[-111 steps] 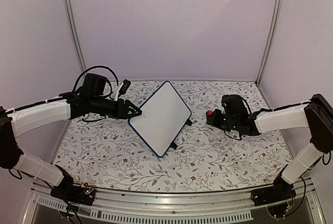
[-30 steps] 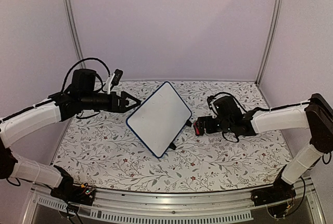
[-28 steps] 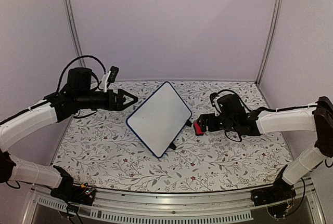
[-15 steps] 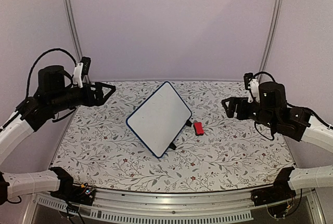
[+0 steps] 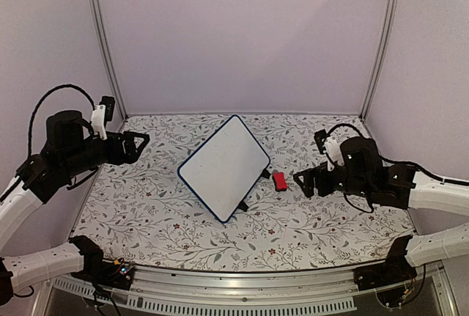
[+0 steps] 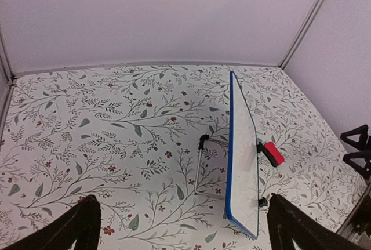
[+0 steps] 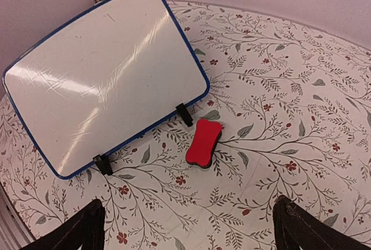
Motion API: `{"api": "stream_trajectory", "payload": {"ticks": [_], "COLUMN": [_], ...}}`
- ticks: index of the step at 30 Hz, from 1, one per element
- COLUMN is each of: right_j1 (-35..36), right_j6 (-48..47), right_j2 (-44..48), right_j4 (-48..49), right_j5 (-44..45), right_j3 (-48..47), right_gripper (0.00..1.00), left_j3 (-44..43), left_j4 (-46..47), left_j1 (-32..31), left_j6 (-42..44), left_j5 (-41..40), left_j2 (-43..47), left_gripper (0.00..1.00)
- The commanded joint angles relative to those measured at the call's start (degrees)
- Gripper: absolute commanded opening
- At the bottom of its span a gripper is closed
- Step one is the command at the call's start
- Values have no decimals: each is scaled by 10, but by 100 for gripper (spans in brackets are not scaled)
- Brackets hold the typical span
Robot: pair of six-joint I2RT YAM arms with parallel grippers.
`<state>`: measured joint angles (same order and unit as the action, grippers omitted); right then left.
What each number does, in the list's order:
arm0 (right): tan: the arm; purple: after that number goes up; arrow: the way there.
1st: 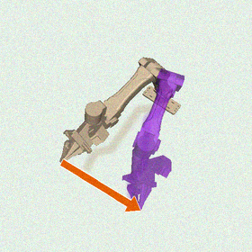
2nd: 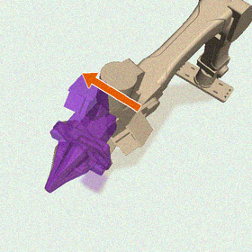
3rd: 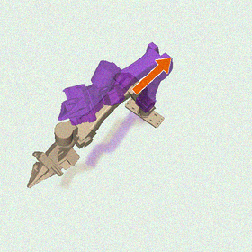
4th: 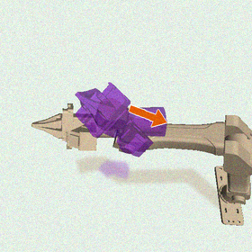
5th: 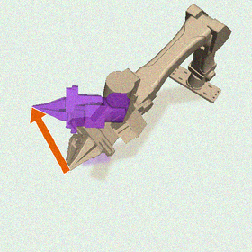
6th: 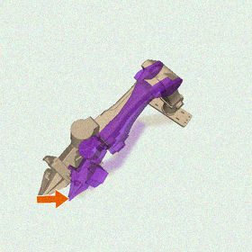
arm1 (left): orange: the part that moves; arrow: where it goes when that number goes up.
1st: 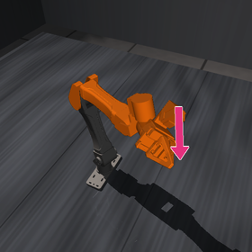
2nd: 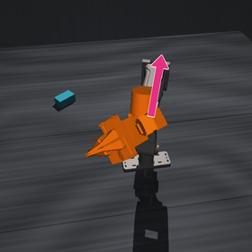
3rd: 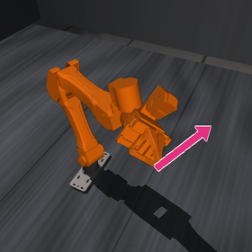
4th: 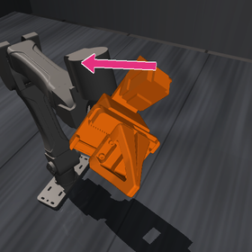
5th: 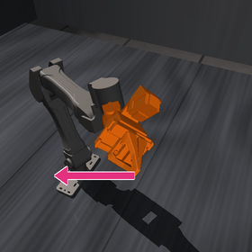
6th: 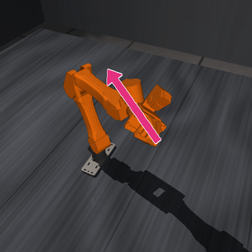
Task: Erase the whiteboard
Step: Move the whiteboard to the center of the board.
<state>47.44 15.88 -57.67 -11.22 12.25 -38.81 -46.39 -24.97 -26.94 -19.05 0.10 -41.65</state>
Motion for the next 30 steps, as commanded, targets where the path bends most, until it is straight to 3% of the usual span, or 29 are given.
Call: {"api": "stream_trajectory", "payload": {"ticks": [1,10,17,23,26,30], "right_j1": [88,171,173,173,173,173], "right_j6": [-44,-43,-17,-14,-4,30], "right_j2": [-102,-427,-538,-578,-604,-642], "right_j4": [98,147,167,190,193,183], "right_j5": [16,107,105,101,117,167], "right_j3": [4,-139,-210,-236,-260,-316], "right_gripper": [99,91,76,39,32,13], "left_j3": [4,5,7,8,8,9], "left_j4": [-12,-13,-12,-10,-9,-8], "left_j1": [14,38,43,49,51,53], "left_j6": [-5,-10,-10,-9,-9,-10], "left_j5": [-56,-76,-73,-69,-66,-63], "left_j2": [9,28,33,36,35,35], "left_gripper": [100,100,100,100,100,100]}}
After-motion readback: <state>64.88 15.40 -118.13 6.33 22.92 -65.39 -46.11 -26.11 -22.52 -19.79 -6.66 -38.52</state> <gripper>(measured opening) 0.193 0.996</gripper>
